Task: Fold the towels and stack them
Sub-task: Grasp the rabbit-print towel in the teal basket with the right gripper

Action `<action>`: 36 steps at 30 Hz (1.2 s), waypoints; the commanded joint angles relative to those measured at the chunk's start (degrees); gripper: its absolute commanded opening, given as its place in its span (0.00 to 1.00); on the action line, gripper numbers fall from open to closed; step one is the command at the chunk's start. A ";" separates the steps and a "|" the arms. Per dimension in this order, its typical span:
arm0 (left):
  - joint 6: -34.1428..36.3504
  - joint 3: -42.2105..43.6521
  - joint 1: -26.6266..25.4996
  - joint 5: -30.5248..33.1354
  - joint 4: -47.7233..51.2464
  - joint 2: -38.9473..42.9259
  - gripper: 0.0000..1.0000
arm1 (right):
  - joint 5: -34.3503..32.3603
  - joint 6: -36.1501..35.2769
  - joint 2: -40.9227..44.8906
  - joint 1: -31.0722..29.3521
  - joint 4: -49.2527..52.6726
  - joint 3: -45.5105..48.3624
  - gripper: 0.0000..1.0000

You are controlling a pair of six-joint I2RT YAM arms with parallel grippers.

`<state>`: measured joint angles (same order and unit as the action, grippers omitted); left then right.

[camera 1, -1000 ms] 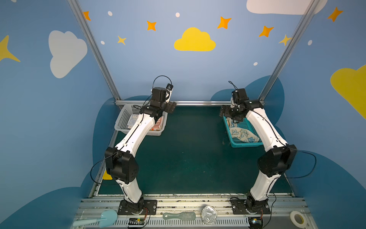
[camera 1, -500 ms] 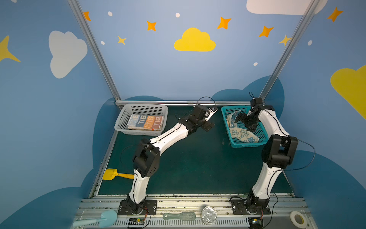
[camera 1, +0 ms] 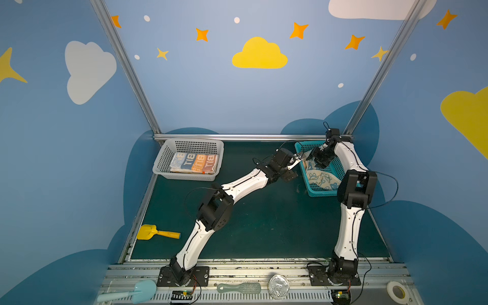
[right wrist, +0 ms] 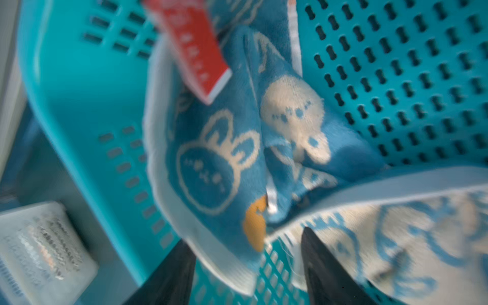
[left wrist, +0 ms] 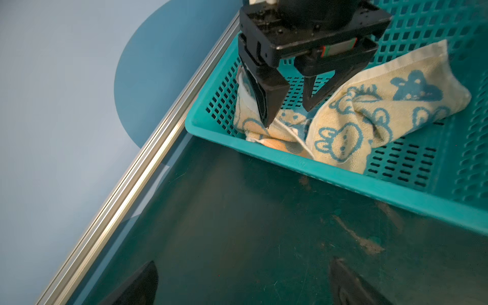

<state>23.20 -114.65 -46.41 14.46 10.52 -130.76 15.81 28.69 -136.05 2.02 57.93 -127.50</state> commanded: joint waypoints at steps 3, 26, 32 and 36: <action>2.74 -1.23 0.21 5.14 0.09 -0.87 0.99 | 1.71 -0.33 -2.51 -0.51 3.46 -6.38 0.21; -32.58 28.50 4.82 11.93 19.04 42.96 0.99 | -8.36 -5.79 31.63 -28.41 1.57 -0.65 0.00; -38.19 44.15 9.02 8.52 17.69 59.79 0.99 | -13.54 -3.81 31.48 -39.53 -0.10 -4.05 0.00; -39.52 49.20 9.49 7.54 17.11 65.65 0.99 | -15.52 -2.45 29.82 -43.62 -1.45 -1.64 0.00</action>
<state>-13.10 -67.72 -37.04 23.81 28.38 -67.72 3.79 24.71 -104.84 -40.14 58.50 -129.86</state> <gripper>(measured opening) 0.994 0.050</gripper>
